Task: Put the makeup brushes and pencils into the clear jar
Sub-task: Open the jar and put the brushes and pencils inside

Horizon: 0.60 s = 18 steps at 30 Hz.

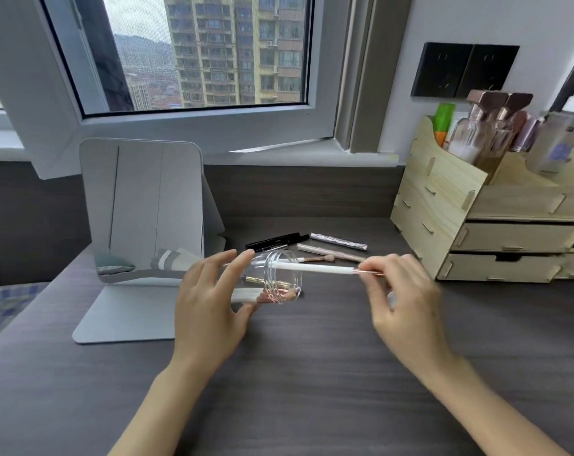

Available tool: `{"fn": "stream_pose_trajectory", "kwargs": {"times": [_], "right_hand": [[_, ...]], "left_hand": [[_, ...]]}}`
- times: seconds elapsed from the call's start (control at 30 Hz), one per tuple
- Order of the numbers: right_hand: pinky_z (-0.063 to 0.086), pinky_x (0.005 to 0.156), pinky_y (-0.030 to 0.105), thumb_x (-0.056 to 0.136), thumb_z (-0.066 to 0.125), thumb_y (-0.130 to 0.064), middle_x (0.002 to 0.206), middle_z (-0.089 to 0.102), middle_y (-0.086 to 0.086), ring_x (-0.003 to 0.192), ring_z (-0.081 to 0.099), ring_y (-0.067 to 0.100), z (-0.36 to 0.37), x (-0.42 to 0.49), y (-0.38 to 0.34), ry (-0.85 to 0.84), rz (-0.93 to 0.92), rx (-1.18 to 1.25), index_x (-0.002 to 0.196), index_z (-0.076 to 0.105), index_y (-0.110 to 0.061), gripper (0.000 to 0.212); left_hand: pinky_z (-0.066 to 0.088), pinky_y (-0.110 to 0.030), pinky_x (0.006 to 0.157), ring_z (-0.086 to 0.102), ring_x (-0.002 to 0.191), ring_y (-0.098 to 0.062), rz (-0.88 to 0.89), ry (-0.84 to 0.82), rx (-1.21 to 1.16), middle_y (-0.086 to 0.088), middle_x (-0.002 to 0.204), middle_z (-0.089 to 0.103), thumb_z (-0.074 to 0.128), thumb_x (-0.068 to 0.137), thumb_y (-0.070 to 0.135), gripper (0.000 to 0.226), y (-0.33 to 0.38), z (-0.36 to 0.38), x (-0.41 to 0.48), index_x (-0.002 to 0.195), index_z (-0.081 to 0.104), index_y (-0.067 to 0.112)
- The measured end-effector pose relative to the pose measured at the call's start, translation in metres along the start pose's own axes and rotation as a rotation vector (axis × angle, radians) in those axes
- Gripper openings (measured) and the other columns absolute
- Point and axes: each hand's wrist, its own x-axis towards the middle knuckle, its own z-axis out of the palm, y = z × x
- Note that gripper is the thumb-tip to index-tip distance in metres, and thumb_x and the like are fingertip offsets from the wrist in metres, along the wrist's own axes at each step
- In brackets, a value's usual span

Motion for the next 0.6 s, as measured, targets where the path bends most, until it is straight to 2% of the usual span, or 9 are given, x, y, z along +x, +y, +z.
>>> {"fn": "stream_pose_trajectory", "kwargs": {"times": [0.1, 0.2, 0.27, 0.37, 0.47, 0.5, 0.53, 0.6], "right_hand": [[0.047, 0.056, 0.036, 0.085, 0.062, -0.016, 0.068, 0.067, 0.003, 0.062, 0.056, 0.025, 0.022, 0.001, -0.013, -0.021, -0.128, -0.03, 0.081, 0.069, -0.01, 0.011], [0.046, 0.044, 0.031, 0.083, 0.059, -0.024, 0.055, 0.058, 0.003, 0.053, 0.054, 0.025, 0.041, 0.008, -0.023, -0.057, -0.16, -0.12, 0.079, 0.071, -0.017, 0.015], [0.046, 0.044, 0.03, 0.081, 0.055, -0.015, 0.059, 0.058, 0.003, 0.056, 0.056, 0.025, 0.049, 0.009, -0.027, -0.12, -0.182, -0.128, 0.085, 0.071, -0.016, 0.017], [0.039, 0.048, 0.026, 0.07, 0.044, -0.003, 0.071, 0.061, 0.0, 0.066, 0.053, 0.02, 0.054, 0.008, -0.027, -0.214, -0.261, -0.199, 0.1, 0.068, -0.015, 0.041], [0.03, 0.044, 0.024, 0.062, 0.057, -0.002, 0.058, 0.057, -0.004, 0.052, 0.052, 0.02, 0.054, 0.009, -0.023, -0.259, -0.308, -0.281, 0.1, 0.069, -0.024, 0.046], [0.026, 0.045, 0.024, 0.063, 0.055, -0.003, 0.052, 0.055, -0.005, 0.047, 0.05, 0.02, 0.052, 0.01, -0.022, -0.273, -0.318, -0.293, 0.102, 0.07, -0.027, 0.049], [0.025, 0.046, 0.023, 0.065, 0.049, -0.005, 0.05, 0.055, -0.005, 0.044, 0.05, 0.02, 0.051, 0.011, -0.02, -0.284, -0.318, -0.271, 0.105, 0.069, -0.03, 0.051], [0.036, 0.047, 0.023, 0.071, 0.042, -0.01, 0.054, 0.063, -0.005, 0.048, 0.056, 0.02, 0.045, 0.012, -0.016, -0.309, -0.232, -0.073, 0.109, 0.068, -0.031, 0.051]], "left_hand": [[0.041, -0.035, 0.091, 0.053, 0.108, -0.026, 0.032, -0.014, -0.012, -0.006, 0.119, 0.06, 0.085, 0.058, 0.017, 0.078, 0.002, 0.0, -0.001, 0.126, 0.05, 0.024], [0.041, -0.034, 0.092, 0.054, 0.109, -0.027, 0.046, -0.03, -0.017, -0.006, 0.121, 0.06, 0.084, 0.058, 0.016, 0.079, 0.002, 0.0, -0.002, 0.127, 0.048, 0.025], [0.041, -0.034, 0.092, 0.053, 0.11, -0.026, 0.04, -0.026, -0.022, -0.005, 0.121, 0.06, 0.085, 0.058, 0.016, 0.078, 0.001, 0.0, -0.001, 0.127, 0.049, 0.025], [0.04, -0.033, 0.091, 0.053, 0.109, -0.024, 0.031, -0.017, -0.02, -0.005, 0.12, 0.06, 0.084, 0.058, 0.016, 0.077, 0.0, 0.0, -0.001, 0.127, 0.05, 0.025], [0.04, -0.034, 0.091, 0.054, 0.108, -0.027, 0.03, -0.014, -0.002, -0.007, 0.12, 0.061, 0.085, 0.058, 0.016, 0.078, -0.001, 0.0, -0.001, 0.126, 0.049, 0.025], [0.04, -0.035, 0.091, 0.055, 0.108, -0.028, 0.027, -0.016, 0.005, -0.007, 0.12, 0.061, 0.085, 0.057, 0.016, 0.079, -0.001, 0.0, -0.001, 0.126, 0.049, 0.026], [0.04, -0.036, 0.091, 0.055, 0.108, -0.03, 0.025, -0.019, 0.012, -0.007, 0.12, 0.061, 0.085, 0.057, 0.015, 0.08, -0.002, 0.0, -0.001, 0.126, 0.048, 0.026], [0.041, -0.037, 0.091, 0.056, 0.107, -0.03, 0.017, -0.023, 0.02, -0.007, 0.12, 0.061, 0.085, 0.056, 0.014, 0.08, -0.002, 0.0, -0.001, 0.126, 0.048, 0.026]]}}
